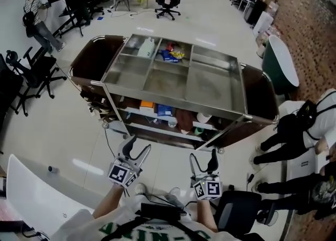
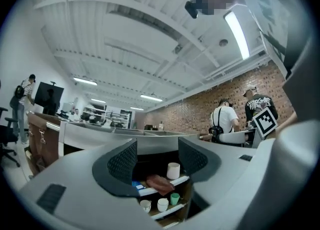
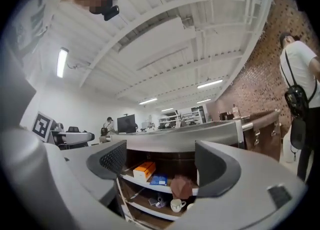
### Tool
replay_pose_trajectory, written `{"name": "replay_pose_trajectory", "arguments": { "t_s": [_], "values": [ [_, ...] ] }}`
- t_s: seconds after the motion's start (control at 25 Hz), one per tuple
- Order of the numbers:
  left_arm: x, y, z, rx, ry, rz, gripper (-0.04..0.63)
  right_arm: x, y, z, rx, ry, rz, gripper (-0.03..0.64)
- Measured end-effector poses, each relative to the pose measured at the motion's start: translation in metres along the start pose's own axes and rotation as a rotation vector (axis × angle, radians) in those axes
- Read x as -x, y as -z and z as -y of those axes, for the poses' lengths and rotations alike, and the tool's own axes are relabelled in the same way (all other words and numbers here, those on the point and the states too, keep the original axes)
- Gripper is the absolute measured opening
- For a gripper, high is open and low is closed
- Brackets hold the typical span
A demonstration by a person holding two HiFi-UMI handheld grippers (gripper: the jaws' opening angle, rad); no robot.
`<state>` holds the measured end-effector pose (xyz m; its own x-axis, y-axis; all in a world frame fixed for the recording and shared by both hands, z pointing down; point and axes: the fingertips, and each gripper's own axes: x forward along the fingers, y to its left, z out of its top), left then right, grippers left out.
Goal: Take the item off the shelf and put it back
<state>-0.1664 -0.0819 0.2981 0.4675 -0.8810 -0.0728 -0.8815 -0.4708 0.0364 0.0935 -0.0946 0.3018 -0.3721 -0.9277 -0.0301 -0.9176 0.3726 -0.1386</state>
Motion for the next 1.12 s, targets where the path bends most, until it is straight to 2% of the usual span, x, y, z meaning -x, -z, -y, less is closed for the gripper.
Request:
{"name": "replay_pose_trajectory", "arguments": {
  "t_s": [0.04, 0.12, 0.32, 0.56, 1.12],
  "values": [
    [-0.003, -0.006, 0.003, 0.003, 0.001, 0.021, 0.242, 0.002, -0.014, 0.000, 0.017, 0.001, 0.024, 0.441],
    [-0.008, -0.015, 0.007, 0.001, 0.011, 0.050, 0.242, 0.002, -0.037, 0.001, 0.035, 0.019, 0.075, 0.371],
    [-0.009, -0.025, 0.005, -0.010, 0.009, 0.082, 0.242, -0.012, -0.062, -0.003, 0.057, -0.002, 0.136, 0.367],
    [-0.005, -0.023, 0.000, 0.005, -0.031, 0.084, 0.242, -0.010, -0.056, 0.004, 0.069, 0.000, 0.111, 0.367],
    [-0.001, -0.021, -0.003, 0.005, -0.070, 0.090, 0.242, -0.010, -0.042, 0.002, 0.059, -0.038, 0.089, 0.367]
  ]
}}
